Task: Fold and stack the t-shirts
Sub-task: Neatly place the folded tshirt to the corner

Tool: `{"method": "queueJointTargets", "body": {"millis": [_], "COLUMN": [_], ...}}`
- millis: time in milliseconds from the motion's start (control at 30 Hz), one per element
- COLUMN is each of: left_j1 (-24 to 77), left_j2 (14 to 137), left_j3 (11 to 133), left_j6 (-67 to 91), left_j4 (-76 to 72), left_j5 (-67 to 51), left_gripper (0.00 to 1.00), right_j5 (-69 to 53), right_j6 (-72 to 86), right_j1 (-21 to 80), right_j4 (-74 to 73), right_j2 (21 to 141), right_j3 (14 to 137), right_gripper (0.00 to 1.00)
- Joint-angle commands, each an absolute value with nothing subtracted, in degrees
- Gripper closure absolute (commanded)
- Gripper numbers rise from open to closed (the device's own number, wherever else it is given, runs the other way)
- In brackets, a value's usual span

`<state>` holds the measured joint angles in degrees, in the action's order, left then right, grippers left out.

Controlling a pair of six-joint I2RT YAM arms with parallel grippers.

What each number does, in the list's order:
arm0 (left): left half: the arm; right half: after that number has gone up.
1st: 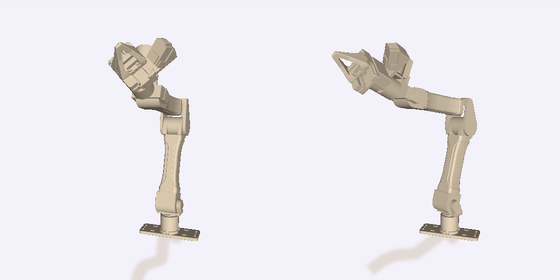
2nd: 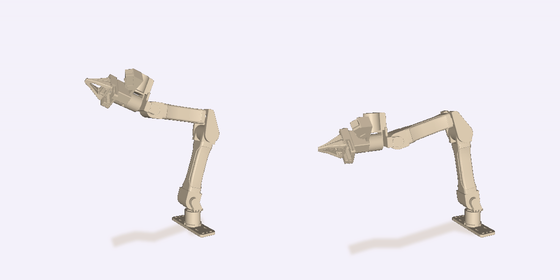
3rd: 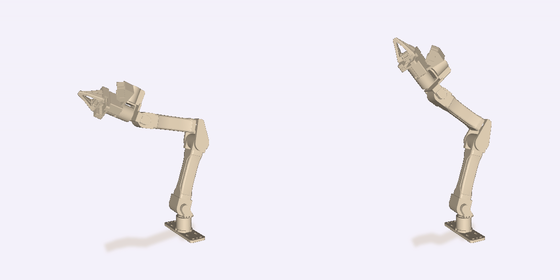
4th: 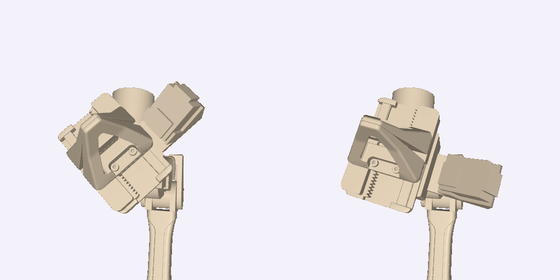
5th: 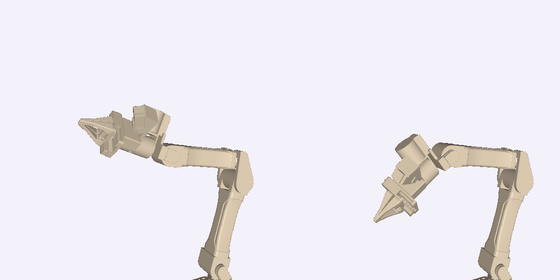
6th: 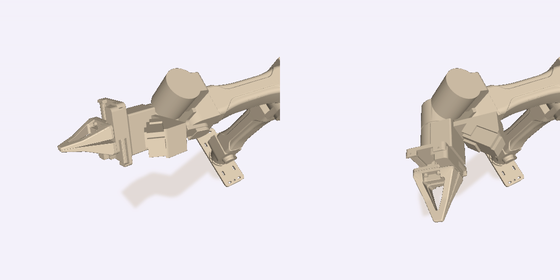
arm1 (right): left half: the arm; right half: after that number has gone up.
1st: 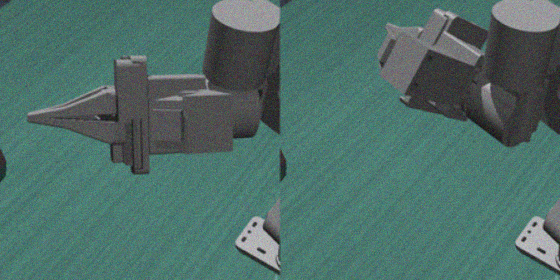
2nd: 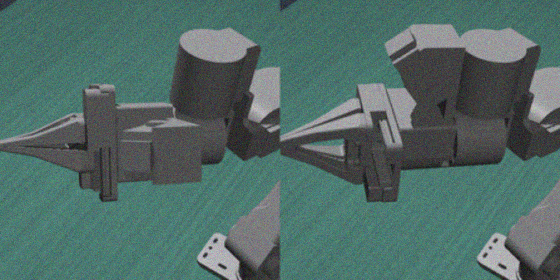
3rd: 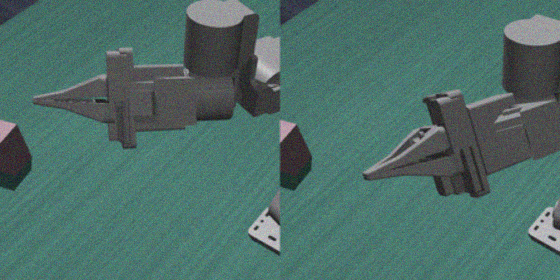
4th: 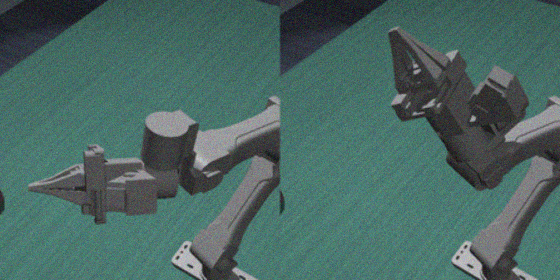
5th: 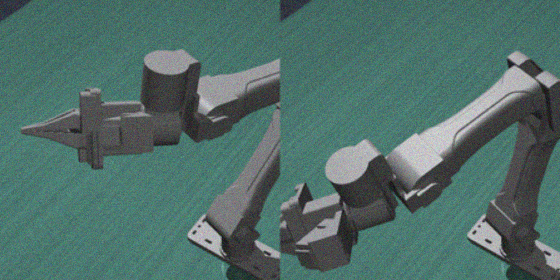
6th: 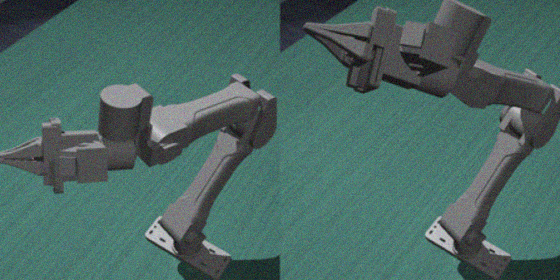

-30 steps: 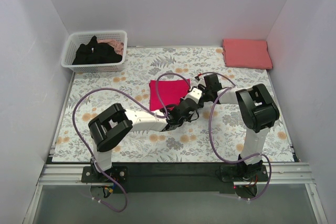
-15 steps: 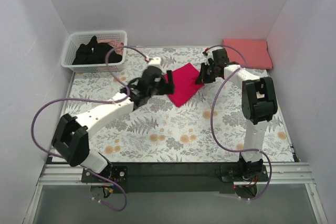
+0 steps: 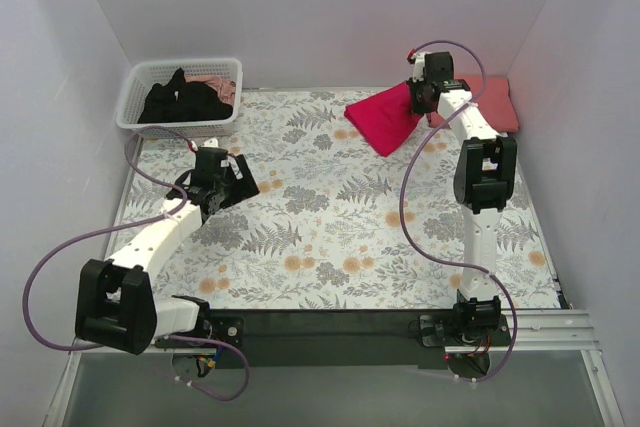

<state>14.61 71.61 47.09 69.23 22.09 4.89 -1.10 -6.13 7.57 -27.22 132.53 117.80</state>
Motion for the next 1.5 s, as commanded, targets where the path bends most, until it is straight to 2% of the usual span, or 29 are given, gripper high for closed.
{"method": "queueJointTargets", "body": {"millis": [0,567,867,1133,1367,1467], "left_j1": [13.8,13.62,13.62,13.62,13.54,13.62], "left_j2": [72.41,78.05,77.96,78.75,79.54,79.45], "left_j3": [44.04,43.77,43.68,43.86,44.03,44.03], "left_j6": [70.31,70.66,70.22,69.87,69.61,69.52], "left_j4": [20.65,20.57,20.57,20.57,20.57,20.57], "left_j5": [4.13,3.96,4.04,3.6,3.08,2.99], "left_gripper": [0.16,0.17,0.17,0.17,0.17,0.17], "right_j5": [4.91,0.44,-4.39,-10.63,-10.46,-11.33], "right_j6": [-12.47,-11.52,-7.12,4.38,4.83,4.49], "right_j1": [6.6,-4.65,-10.19,-16.78,-18.1,-18.28], "right_j4": [-24.97,-13.8,-9.49,-2.92,1.56,3.42], "right_j2": [135.43,134.83,133.06,135.09,132.81,131.14], "right_j3": [126.19,128.67,121.2,112.25,103.28,100.9], "right_gripper": [0.99,0.99,0.99,0.99,0.99,0.92]}}
